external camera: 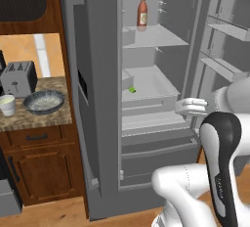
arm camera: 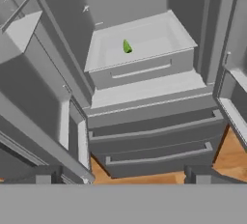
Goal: Grab a lemon wedge from the fridge and one ice cube from the ice bowl, and put them in the glass of lemonade.
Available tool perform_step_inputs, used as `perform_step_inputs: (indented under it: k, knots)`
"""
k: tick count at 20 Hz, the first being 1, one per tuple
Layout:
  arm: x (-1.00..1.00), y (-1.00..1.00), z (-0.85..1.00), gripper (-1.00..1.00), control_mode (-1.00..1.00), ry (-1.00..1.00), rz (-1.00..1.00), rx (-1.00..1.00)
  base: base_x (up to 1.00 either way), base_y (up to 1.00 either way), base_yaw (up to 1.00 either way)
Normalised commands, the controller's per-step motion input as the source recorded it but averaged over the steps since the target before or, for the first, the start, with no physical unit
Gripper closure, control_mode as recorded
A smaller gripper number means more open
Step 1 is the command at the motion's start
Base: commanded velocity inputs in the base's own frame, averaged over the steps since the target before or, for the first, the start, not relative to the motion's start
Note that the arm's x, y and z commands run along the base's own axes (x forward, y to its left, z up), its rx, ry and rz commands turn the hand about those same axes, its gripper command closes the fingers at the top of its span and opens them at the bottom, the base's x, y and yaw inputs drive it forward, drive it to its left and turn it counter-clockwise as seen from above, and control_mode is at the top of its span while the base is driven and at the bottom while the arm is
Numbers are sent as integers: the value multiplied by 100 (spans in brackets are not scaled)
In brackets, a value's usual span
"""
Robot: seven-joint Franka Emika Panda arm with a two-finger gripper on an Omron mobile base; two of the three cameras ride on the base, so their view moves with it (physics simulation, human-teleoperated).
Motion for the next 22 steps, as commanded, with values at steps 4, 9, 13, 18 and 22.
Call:
perform_step_inputs:
  k: [4,9,13,18,22]
  knots:
    - [3,0,0,-100,100,0,0,0,19,-1,0]
    - [0,0,0,-100,100,0,0,0,91,-5,0]
    - [0,0,0,-100,100,0,0,0,100,0,0]
    - [43,0,-41,-100,-100,5,0,-8,34,0,0]
    - [66,0,-70,-100,-100,10,0,-15,0,0,0]
